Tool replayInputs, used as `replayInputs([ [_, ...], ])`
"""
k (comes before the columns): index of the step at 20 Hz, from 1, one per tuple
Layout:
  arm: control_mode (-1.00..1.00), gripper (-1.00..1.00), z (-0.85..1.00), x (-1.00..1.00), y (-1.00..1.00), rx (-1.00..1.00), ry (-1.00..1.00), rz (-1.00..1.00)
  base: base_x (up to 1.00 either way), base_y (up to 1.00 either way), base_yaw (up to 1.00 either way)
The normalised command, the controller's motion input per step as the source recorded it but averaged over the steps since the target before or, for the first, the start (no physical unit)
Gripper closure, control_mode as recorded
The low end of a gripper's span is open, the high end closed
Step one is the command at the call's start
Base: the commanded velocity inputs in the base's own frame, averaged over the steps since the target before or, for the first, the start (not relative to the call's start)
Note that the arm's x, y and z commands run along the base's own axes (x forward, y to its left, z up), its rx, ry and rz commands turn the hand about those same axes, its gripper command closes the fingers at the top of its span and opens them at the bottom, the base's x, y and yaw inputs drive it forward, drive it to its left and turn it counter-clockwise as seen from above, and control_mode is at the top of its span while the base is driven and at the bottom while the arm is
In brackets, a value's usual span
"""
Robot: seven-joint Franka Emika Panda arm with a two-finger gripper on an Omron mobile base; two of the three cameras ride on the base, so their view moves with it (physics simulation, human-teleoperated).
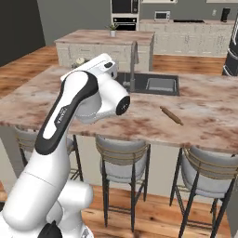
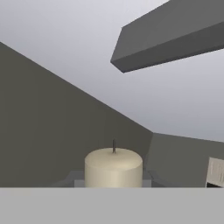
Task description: Pick the candle and candle from the dining table and place them in the open cabinet. Close the cabinet after placing the objects.
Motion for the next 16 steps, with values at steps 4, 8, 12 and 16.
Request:
replayInputs([
  [4, 1.0, 1.0, 0.0, 0.0, 0.0, 0.0, 0.0, 0.0, -0.24, 1.0, 0.0],
  [8, 1.0, 1.0, 0.0, 0.0, 0.0, 0.0, 0.0, 0.0, -0.12, 1.0, 0.0],
  [12, 1.0, 1.0, 0.0, 0.0, 0.0, 0.0, 0.0, 0.0, -0.08, 1.0, 0.0],
  [16, 1.0, 1.0, 0.0, 0.0, 0.0, 0.0, 0.0, 0.0, -0.09, 1.0, 0.0],
])
